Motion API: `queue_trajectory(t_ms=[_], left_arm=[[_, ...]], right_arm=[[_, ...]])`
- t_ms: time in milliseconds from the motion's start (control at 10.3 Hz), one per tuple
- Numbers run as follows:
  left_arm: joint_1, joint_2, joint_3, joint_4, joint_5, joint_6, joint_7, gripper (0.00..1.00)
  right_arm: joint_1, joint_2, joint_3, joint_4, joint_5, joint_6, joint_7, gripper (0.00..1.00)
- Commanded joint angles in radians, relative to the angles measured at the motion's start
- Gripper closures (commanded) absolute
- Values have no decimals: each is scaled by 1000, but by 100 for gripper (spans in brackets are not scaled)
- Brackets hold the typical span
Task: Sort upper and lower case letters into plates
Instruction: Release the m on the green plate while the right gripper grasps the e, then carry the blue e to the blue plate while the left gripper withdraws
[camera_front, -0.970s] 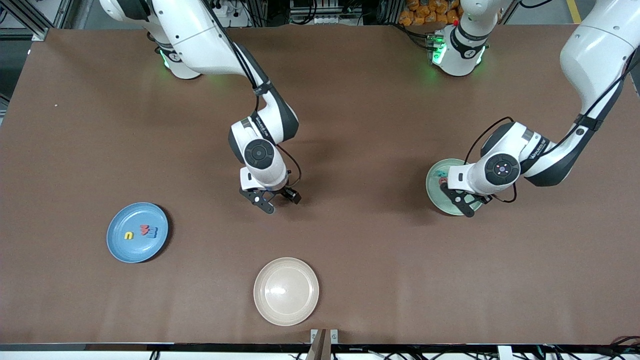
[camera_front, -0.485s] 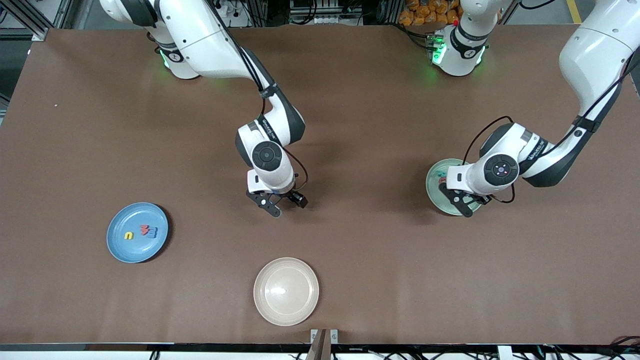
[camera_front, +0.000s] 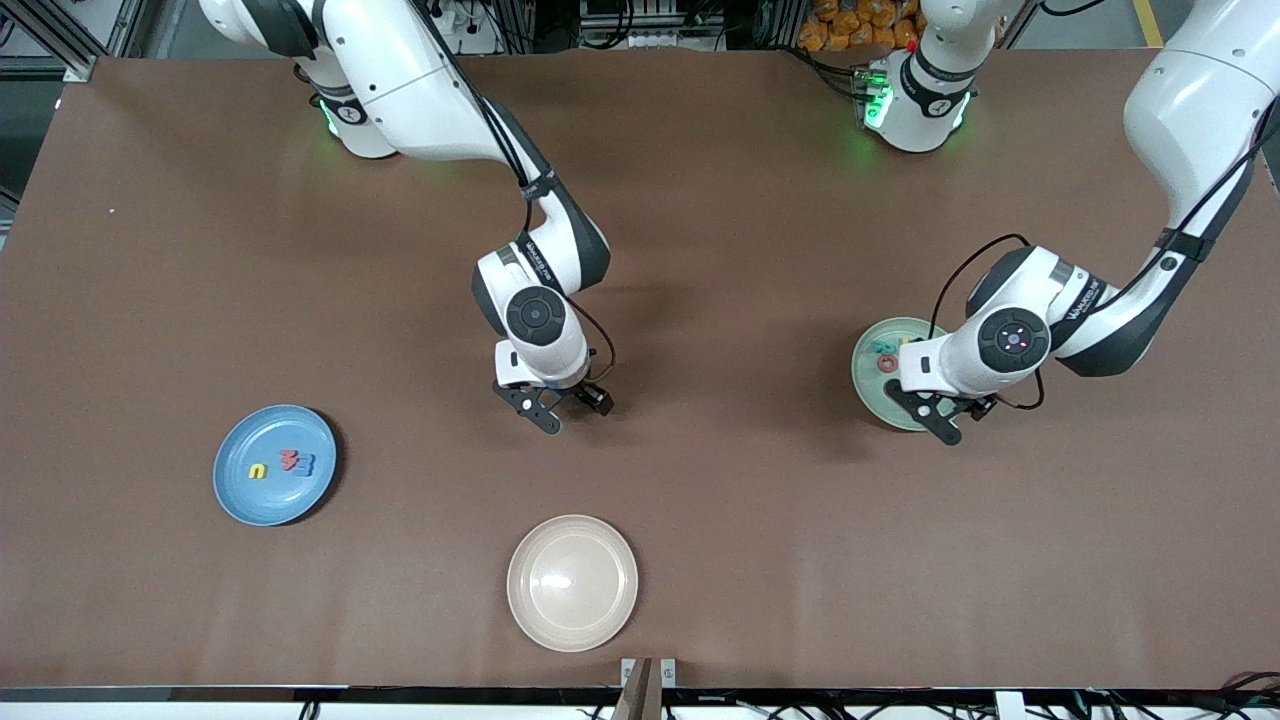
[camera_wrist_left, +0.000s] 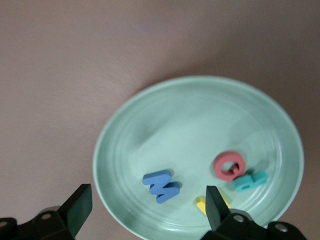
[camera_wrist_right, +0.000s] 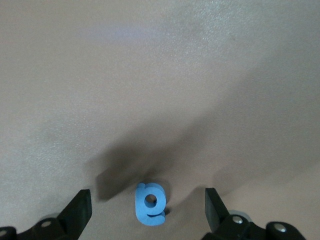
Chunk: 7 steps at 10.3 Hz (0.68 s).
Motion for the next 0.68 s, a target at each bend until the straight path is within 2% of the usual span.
queue_trajectory(t_ms=[0, 97, 194, 291, 388, 582], left_arm=[[-4, -53, -20, 57, -112, -15, -83, 0], [-9, -53, -21, 101, -134, -47, -86, 0], [-24, -53, -30, 144, -138, -94, -86, 0], [-25, -55, -55, 199, -140, -160, -86, 0], [-30, -53, -81, 262, -141, -227, -85, 0], [-39, -85, -90, 338, -218, -272, -82, 0]], right_arm=[[14, 8, -3, 6, 15, -6, 16, 0], [15, 8, -1, -4, 15, 0, 16, 7], [18, 7, 1, -8, 14, 0, 13, 42], [18, 7, 5, -8, 14, 3, 13, 85], [18, 7, 5, -8, 14, 9, 13, 100], [17, 4, 7, -8, 14, 11, 2, 100]])
